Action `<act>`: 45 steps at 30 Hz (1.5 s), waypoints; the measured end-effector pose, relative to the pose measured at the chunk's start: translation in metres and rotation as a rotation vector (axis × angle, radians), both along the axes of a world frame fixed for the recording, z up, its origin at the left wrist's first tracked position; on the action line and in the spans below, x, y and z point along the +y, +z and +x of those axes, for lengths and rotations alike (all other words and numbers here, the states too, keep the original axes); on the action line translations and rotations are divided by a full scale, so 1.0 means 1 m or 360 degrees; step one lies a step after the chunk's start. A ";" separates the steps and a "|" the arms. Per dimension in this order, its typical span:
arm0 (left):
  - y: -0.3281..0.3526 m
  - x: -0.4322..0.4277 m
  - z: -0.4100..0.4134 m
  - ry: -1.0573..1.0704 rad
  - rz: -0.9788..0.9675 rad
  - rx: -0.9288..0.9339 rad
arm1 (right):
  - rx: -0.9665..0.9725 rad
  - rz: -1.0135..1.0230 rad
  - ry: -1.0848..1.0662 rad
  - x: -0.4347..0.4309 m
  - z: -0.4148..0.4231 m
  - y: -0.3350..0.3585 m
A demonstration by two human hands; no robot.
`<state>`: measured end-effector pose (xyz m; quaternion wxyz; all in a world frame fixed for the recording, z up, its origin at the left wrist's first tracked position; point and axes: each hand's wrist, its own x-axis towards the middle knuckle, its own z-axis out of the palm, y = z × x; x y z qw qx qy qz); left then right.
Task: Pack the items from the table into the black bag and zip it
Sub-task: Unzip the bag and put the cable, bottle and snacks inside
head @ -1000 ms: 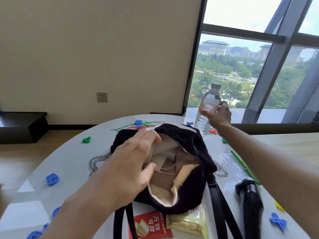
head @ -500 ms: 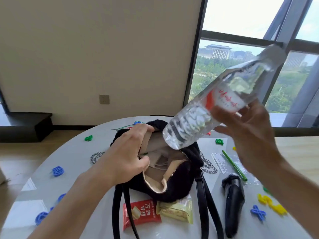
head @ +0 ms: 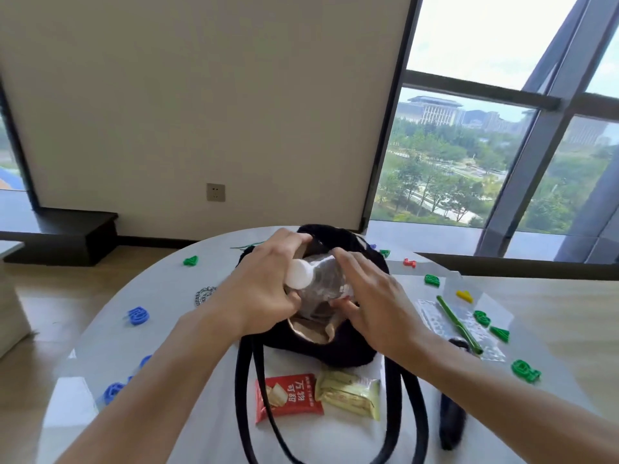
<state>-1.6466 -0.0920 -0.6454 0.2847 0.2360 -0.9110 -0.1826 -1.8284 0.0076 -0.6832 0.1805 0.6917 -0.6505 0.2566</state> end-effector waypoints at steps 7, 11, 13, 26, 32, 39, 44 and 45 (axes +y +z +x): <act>-0.010 -0.007 0.000 0.0137 -0.0250 -0.0254 | 0.0771 0.0262 -0.0425 -0.024 0.018 0.009; -0.012 -0.020 0.009 0.0250 -0.0155 -0.0259 | 0.0767 0.0351 -0.0453 -0.031 0.022 0.019; -0.015 -0.016 0.008 0.0290 -0.0148 -0.0206 | 0.0759 0.0436 -0.0484 -0.032 0.023 0.020; -0.005 -0.006 0.002 0.0192 -0.0351 0.0009 | 0.0701 0.0675 -0.0770 -0.075 0.025 -0.001; -0.004 -0.005 0.006 -0.0076 -0.0326 -0.0202 | 0.0681 0.0671 -0.0670 -0.095 0.027 -0.018; -0.013 -0.009 0.007 -0.0068 -0.0291 -0.0262 | 0.0443 0.0652 -0.0548 -0.053 0.034 -0.011; -0.018 -0.010 0.005 -0.0108 -0.0306 -0.0272 | 0.0203 0.0655 -0.0345 -0.011 0.046 -0.003; -0.018 -0.009 0.003 -0.0128 -0.0298 -0.0270 | 0.0161 0.0642 -0.0308 0.000 0.046 -0.001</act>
